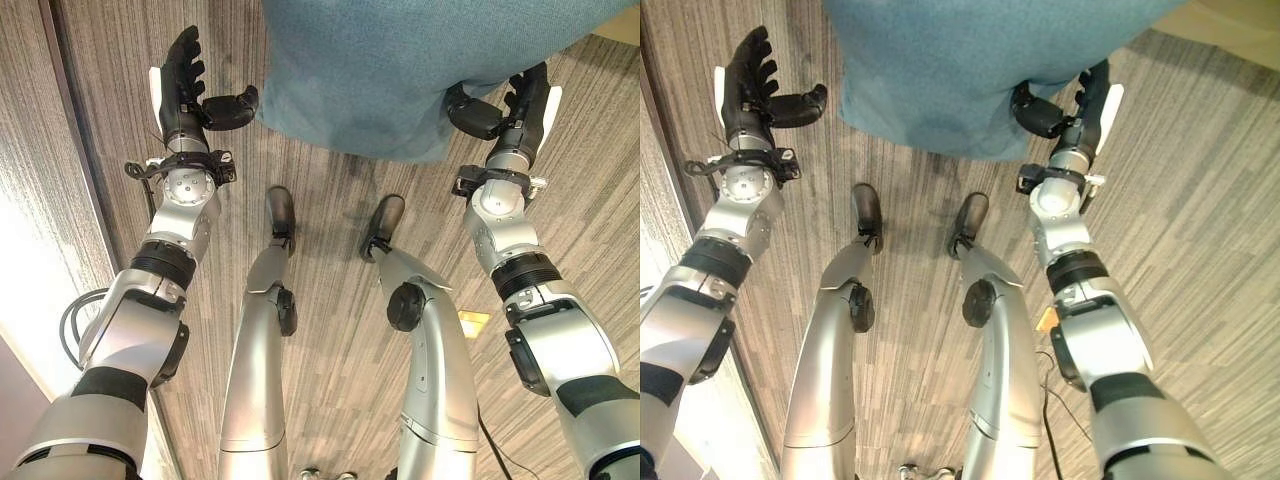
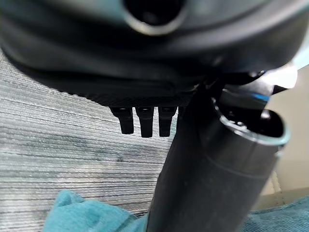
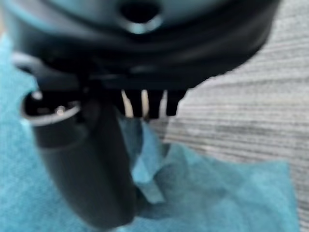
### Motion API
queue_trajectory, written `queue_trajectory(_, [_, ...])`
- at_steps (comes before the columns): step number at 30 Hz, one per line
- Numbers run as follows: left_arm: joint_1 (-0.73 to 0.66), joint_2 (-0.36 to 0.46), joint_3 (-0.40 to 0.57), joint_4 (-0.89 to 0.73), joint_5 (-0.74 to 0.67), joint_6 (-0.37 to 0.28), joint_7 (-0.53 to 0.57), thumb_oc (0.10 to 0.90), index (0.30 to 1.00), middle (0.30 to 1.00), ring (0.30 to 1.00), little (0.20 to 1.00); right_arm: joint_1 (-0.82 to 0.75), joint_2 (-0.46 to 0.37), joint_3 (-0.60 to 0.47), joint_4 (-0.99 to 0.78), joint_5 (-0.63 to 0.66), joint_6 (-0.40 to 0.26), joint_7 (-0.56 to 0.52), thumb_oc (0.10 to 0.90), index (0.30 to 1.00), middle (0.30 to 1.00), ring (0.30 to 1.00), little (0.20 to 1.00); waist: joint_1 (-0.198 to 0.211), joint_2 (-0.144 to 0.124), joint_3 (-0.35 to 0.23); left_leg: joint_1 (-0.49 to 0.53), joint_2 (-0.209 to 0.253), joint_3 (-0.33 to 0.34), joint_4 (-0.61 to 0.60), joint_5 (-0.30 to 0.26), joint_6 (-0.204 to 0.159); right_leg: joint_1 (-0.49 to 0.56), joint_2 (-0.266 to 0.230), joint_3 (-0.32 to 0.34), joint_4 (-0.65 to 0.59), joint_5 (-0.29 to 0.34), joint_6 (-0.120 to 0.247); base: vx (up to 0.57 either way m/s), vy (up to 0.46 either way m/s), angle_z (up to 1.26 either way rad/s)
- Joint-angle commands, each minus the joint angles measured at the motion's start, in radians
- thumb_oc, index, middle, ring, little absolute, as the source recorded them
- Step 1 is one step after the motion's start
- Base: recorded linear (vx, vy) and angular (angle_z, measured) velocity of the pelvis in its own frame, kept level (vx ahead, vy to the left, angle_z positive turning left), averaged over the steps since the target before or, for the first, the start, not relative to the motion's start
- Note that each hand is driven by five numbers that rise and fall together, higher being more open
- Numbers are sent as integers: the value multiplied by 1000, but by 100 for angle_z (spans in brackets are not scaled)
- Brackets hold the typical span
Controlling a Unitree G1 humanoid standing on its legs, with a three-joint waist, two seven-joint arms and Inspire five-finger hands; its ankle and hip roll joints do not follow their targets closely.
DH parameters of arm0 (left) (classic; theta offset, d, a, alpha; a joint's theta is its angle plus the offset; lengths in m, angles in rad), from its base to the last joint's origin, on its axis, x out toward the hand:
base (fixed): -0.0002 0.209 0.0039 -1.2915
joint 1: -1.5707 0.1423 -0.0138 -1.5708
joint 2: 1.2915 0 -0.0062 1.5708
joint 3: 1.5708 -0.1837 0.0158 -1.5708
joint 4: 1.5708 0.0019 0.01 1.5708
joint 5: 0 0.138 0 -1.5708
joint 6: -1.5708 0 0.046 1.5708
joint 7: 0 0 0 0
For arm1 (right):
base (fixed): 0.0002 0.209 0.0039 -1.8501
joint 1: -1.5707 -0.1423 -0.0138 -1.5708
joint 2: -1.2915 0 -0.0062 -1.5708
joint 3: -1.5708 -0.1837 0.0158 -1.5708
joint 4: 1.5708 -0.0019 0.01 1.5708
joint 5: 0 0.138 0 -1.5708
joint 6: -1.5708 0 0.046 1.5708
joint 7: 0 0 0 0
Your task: Pick up all the scattered cushions and arrange them neatly on the sofa.
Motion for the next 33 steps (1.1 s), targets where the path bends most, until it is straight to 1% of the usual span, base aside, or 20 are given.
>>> queue_trajectory(1, [23, 2, 23, -28, 6, -88, -4, 800, 900, 900, 900, 900, -16, -13, 98, -66, 16, -55, 29, 800, 900, 900, 900, 900, -16, 51, -97, 39, -13, 17, 63, -147, 22, 54, 70, 89, -68, -21, 127, 0, 0, 0])
queue_trajectory(4, [-5, -3, 3, -39, 19, -89, 0, 800, 900, 900, 900, 900, -38, -4, 118, -102, 12, -63, 37, 800, 900, 900, 900, 900, -17, 52, -96, 36, -11, 17, 62, -144, 20, 54, 72, 88, -73, -15, 129, 3, -10, 0])
queue_trajectory(5, [-28, -8, -14, -44, 50, -90, 14, 800, 900, 900, 900, 900, -52, 10, 128, -138, 5, -78, 33, 800, 900, 900, 900, 900, -24, 50, -96, 35, -10, 19, 59, -143, 19, 54, 76, 91, -75, -10, 131, 0, 0, 0])
queue_trajectory(8, [-59, -18, -38, -42, 96, -88, 33, 800, 900, 900, 900, 900, -64, 32, 139, -170, -7, -89, 33, 800, 900, 900, 900, 900, -31, 47, -94, 35, -9, 22, 61, -142, 17, 54, 83, 95, -78, -2, 133, 0, 0, 0])
queue_trajectory(16, [-130, -48, -92, -2, 155, -76, 47, 800, 900, 900, 900, 900, -79, 87, 161, -197, -5, -104, 49, 800, 900, 900, 900, 900, -56, 35, -90, 35, -2, 26, 58, -137, 11, 54, 95, 104, -90, 17, 139, -1, -2, -2])
queue_trajectory(19, [-161, -67, -104, 8, 137, -81, 45, 800, 900, 900, 900, 900, -91, 107, 172, -202, 8, -109, 60, 800, 900, 900, 900, 900, -66, 27, -85, 35, 2, 26, 58, -137, 8, 54, 100, 105, -95, 28, 144, 0, 0, 0])
queue_trajectory(20, [-173, -86, -107, -8, 115, -92, 42, 800, 900, 900, 900, 900, -105, 121, 185, -208, 14, -110, 63, 800, 900, 900, 900, 900, -70, 25, -80, 35, 7, 26, 59, -138, 8, 54, 102, 104, -103, 33, 146, 0, 0, 0])
queue_trajectory(21, [-173, -86, -107, -8, 115, -92, 42, 800, 900, 900, 900, 900, -106, 121, 186, -208, 14, -110, 63, 800, 900, 900, 900, 900, -70, 25, -80, 35, 7, 26, 59, -138, 8, 54, 103, 104, -103, 33, 146, 0, 0, 0])
queue_trajectory(23, [-166, -125, -97, -58, 59, -114, 34, 800, 900, 900, 900, 900, -114, 139, 194, -222, 28, -110, 75, 800, 900, 900, 900, 900, -70, 26, -74, 34, 10, 24, 67, -138, 8, 53, 105, 102, -104, 37, 148, 7, -14, -5])
queue_trajectory(24, [-165, -125, -97, -59, 58, -114, 34, 800, 900, 900, 900, 900, -114, 139, 194, -222, 28, -110, 75, 800, 900, 900, 900, 900, -70, 27, -75, 34, 10, 24, 67, -139, 8, 53, 105, 102, -104, 37, 148, 8, -12, -7])
queue_trajectory(25, [-162, -140, -94, -74, 37, -123, 29, 800, 900, 900, 900, 900, -115, 148, 195, -227, 41, -112, 84, 673, 709, 709, 709, 709, -71, 27, -73, 34, 9, 25, 71, -139, 9, 53, 105, 103, -102, 36, 148, 3, -5, -6])
queue_trajectory(26, [-156, -148, -89, -85, 22, -126, 25, 800, 900, 900, 900, 900, -115, 152, 194, -232, 48, -115, 87, 521, 481, 481, 481, 481, -70, 28, -73, 34, 8, 24, 71, -140, 9, 53, 106, 104, -102, 36, 147, 3, -6, -3])
queue_trajectory(27, [-152, -160, -83, -100, 1, -132, 21, 800, 900, 900, 900, 900, -114, 157, 190, -236, 57, -120, 91, 400, 300, 300, 300, 300, -71, 28, -73, 34, 8, 25, 73, -141, 9, 53, 106, 104, -100, 36, 147, 0, 0, 0])
queue_trajectory(28, [-147, -171, -77, -116, -22, -141, 15, 533, 500, 500, 500, 500, -112, 163, 186, -243, 71, -125, 98, 400, 300, 300, 300, 300, -71, 30, -75, 34, 6, 25, 72, -141, 9, 53, 106, 104, -100, 36, 147, 0, 0, 0])
queue_trajectory(29, [-145, -177, -71, -127, -34, -146, 14, 400, 300, 300, 300, 300, -112, 168, 185, -250, 77, -129, 104, 400, 300, 300, 300, 300, -70, 30, -77, 34, 6, 25, 70, -140, 9, 53, 106, 105, -102, 38, 148, 0, 0, 0])
queue_trajectory(33, [-122, -180, -57, -171, -36, -159, 18, 400, 300, 300, 300, 300, -108, 160, 179, -283, 72, -137, 115, 400, 300, 300, 300, 300, -70, 33, -92, 34, 5, 24, 60, -138, 10, 54, 105, 103, -104, 40, 147, 0, 0, 0])
